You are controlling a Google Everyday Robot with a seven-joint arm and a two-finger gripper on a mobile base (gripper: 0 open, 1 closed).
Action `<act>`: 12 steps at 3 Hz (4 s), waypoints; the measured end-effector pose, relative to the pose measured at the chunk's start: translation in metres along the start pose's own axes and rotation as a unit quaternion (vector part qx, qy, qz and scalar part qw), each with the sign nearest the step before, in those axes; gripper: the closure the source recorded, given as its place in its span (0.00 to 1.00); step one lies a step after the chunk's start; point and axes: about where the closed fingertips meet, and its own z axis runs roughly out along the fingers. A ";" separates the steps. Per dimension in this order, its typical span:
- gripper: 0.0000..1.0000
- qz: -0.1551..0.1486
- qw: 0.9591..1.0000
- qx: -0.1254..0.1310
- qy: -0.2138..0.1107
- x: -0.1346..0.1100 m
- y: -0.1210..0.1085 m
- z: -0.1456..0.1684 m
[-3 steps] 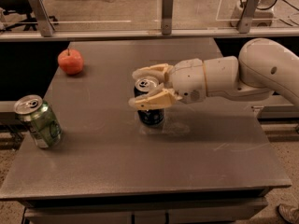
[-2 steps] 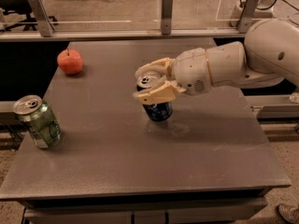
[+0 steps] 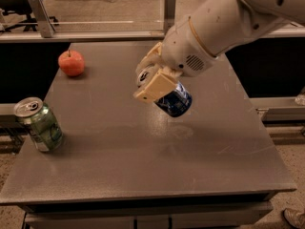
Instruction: Knock pepsi can over
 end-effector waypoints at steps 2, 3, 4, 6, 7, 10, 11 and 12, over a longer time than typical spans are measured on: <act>1.00 -0.029 0.961 -0.132 0.241 0.019 0.042 0.055; 0.82 -0.054 0.924 -0.144 0.349 0.043 0.037 0.079; 0.58 -0.073 0.916 -0.109 0.379 0.049 0.017 0.080; 0.12 -0.077 0.921 -0.100 0.369 0.045 0.013 0.086; 0.00 -0.078 0.922 -0.097 0.366 0.044 0.012 0.088; 0.00 -0.058 0.938 -0.044 0.340 0.082 -0.026 0.028; 0.00 -0.034 0.954 -0.035 0.295 0.132 -0.048 0.000; 0.00 0.033 0.970 -0.022 0.241 0.179 -0.069 -0.012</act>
Offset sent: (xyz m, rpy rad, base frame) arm 0.0180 -0.0118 -0.0980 -1.2088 0.0821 0.2350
